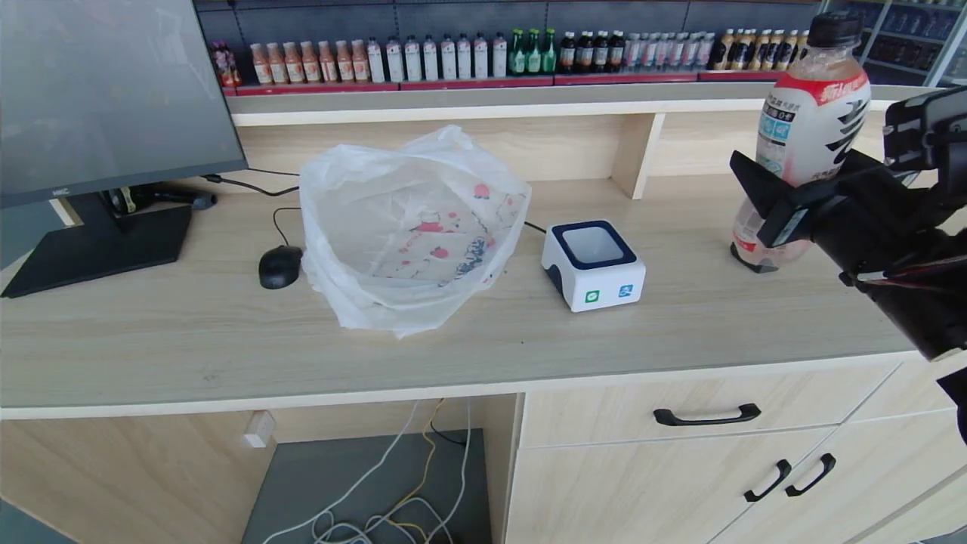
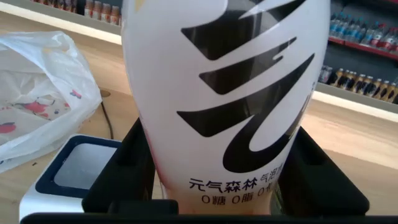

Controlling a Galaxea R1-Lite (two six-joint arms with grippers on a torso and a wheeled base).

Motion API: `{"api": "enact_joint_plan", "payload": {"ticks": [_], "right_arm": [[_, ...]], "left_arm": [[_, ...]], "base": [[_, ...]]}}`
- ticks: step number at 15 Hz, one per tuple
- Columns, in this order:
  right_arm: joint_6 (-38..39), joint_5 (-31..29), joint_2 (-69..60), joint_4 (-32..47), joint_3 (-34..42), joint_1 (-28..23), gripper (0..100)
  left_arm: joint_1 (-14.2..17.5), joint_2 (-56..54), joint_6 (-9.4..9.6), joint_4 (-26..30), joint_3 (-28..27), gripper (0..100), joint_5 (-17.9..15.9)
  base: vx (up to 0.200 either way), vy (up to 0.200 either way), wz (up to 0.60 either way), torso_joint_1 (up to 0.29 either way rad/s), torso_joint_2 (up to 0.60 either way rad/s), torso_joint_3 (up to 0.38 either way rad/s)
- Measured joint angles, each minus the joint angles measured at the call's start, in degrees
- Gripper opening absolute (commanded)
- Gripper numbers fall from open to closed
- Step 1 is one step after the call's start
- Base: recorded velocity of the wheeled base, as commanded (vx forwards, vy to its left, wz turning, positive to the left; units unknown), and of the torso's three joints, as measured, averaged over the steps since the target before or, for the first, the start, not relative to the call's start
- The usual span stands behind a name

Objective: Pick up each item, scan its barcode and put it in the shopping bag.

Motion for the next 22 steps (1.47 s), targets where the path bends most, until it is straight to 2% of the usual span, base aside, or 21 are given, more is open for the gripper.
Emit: {"api": "enact_joint_plan", "payload": {"ticks": [3, 6, 9, 13, 17, 22], "right_arm": [[-6.88, 0.50, 2.56, -0.20, -2.84, 1.40, 0], [-11.84, 6.53, 5.01, -0.05, -7.64, 1.96, 0], [-13.89, 8.78, 7.66, 0.27, -11.14, 2.04, 0], [-22.26, 16.88, 9.69, 0.24, -13.70, 2.62, 0], [-22.88, 21.24, 13.20, 0.60, -18.51, 3.10, 0], [-24.78, 28.40, 18.13, 5.47, -27.65, 4.69, 0]], "left_arm": [[0.05, 0.02, 0.00, 0.00, 0.00, 100, 0.00], [0.05, 0.02, 0.00, 0.00, 0.00, 100, 0.00], [0.02, 0.02, 0.00, 0.00, 0.00, 100, 0.00], [0.02, 0.02, 0.00, 0.00, 0.00, 100, 0.00], [0.05, 0.00, 0.02, 0.00, 0.00, 100, 0.00], [0.05, 0.02, 0.00, 0.00, 0.00, 100, 0.00]], "base": [[0.000, 0.000, 0.00, 0.000, 0.00, 0.000], [0.000, 0.000, 0.00, 0.000, 0.00, 0.000], [0.000, 0.000, 0.00, 0.000, 0.00, 0.000], [0.000, 0.000, 0.00, 0.000, 0.00, 0.000], [0.000, 0.000, 0.00, 0.000, 0.00, 0.000], [0.000, 0.000, 0.00, 0.000, 0.00, 0.000]]}}
